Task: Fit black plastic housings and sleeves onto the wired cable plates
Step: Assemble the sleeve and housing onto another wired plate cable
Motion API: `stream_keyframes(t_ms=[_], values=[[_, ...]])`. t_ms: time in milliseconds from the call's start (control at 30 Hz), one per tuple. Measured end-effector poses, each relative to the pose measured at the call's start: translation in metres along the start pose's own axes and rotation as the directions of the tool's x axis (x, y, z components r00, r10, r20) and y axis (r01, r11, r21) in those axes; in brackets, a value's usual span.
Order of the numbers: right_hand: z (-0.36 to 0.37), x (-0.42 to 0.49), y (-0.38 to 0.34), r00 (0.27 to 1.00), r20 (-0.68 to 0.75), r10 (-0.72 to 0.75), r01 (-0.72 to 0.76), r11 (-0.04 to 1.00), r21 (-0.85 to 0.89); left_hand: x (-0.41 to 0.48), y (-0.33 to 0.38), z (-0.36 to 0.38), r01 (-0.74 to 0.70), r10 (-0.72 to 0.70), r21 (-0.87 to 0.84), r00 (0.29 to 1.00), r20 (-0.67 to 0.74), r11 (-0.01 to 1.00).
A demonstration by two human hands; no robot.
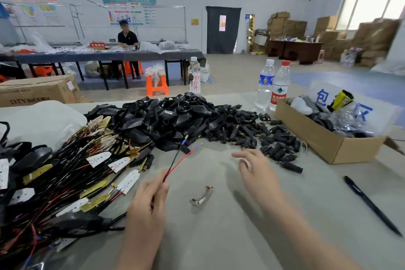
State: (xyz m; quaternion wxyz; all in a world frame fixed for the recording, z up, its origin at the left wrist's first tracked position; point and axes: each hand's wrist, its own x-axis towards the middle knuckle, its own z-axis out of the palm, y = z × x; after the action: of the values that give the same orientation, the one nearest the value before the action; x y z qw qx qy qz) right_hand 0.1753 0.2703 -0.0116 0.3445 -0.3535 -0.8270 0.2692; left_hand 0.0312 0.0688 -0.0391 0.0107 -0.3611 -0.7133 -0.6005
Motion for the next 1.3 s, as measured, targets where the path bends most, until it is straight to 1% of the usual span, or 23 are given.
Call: stream_keyframes(t_ms=[33,67,100,167,233,267,333,400,500,567,633,700,767,833,900,967,1133,1300], values=[[-0.008,0.011,0.015,0.999,-0.031,0.016,-0.021,0.987,-0.16,0.0,0.001,-0.001,0.024,-0.023,-0.015,1.0,0.007,1.0],[-0.015,0.021,0.029,0.999,-0.023,0.039,-0.045,0.953,-0.3,0.001,0.001,-0.001,0.044,-0.043,-0.024,0.999,0.017,0.999],[-0.02,0.03,0.042,0.997,0.016,0.071,-0.058,0.908,-0.414,0.001,0.001,0.0,0.06,-0.06,-0.025,0.998,0.02,0.998],[-0.028,0.046,0.062,0.981,0.14,0.134,-0.034,0.83,-0.556,0.003,-0.001,0.0,0.071,-0.071,0.002,0.997,0.008,0.997],[-0.034,0.061,0.072,0.947,0.249,0.203,0.003,0.769,-0.639,0.004,-0.001,0.001,0.061,-0.062,0.044,0.998,0.01,0.997],[-0.036,0.068,0.073,0.934,0.277,0.228,0.018,0.742,-0.671,0.004,-0.002,0.002,0.062,-0.064,0.064,0.998,0.017,0.996],[-0.039,0.076,0.073,0.931,0.278,0.238,0.036,0.697,-0.717,0.004,-0.003,0.004,0.075,-0.078,0.101,0.997,0.027,0.992],[-0.038,0.077,0.071,0.944,0.255,0.212,0.058,0.651,-0.757,0.004,-0.005,0.004,0.076,-0.08,0.115,0.996,0.035,0.99],[-0.036,0.07,0.064,0.954,0.232,0.193,0.06,0.631,-0.774,0.002,-0.006,0.004,0.088,-0.093,0.122,0.995,0.042,0.989],[-0.035,0.06,0.058,0.959,0.232,0.162,0.071,0.655,-0.752,0.0,-0.006,0.002,0.094,-0.101,0.124,0.994,0.052,0.988],[-0.033,0.047,0.048,0.974,0.209,0.087,0.08,0.731,-0.678,-0.003,-0.004,0.001,0.084,-0.091,0.121,0.994,0.057,0.989],[-0.027,0.029,0.034,0.991,0.134,0.002,0.066,0.861,-0.505,-0.004,0.001,0.001,0.067,-0.074,0.12,0.995,0.059,0.991],[-0.015,0.008,0.017,0.997,0.034,-0.063,0.07,0.963,-0.26,-0.004,0.004,0.001,0.051,-0.058,0.112,0.996,0.061,0.992],[0.002,-0.015,0.001,0.994,-0.012,-0.113,0.111,0.99,-0.081,-0.004,0.005,0.001,0.049,-0.055,0.092,0.996,0.064,0.994],[0.019,-0.031,-0.01,0.993,-0.019,-0.119,0.12,0.993,0.022,-0.004,0.005,0.0,0.055,-0.061,0.082,0.996,0.072,0.995],[0.029,-0.04,-0.014,0.994,-0.029,-0.106,0.108,0.992,0.059,-0.004,0.006,-0.001,0.053,-0.059,0.075,0.995,0.084,0.996],[0.032,-0.04,-0.007,0.996,-0.048,-0.081,0.081,0.997,0.013,-0.002,0.008,0.0,0.031,-0.039,0.076,0.993,0.11,0.997],[0.033,-0.036,-0.004,0.999,-0.052,-0.013,0.016,0.998,0.061,-0.001,0.007,0.001,0.018,-0.029,0.084,0.992,0.122,0.996]])
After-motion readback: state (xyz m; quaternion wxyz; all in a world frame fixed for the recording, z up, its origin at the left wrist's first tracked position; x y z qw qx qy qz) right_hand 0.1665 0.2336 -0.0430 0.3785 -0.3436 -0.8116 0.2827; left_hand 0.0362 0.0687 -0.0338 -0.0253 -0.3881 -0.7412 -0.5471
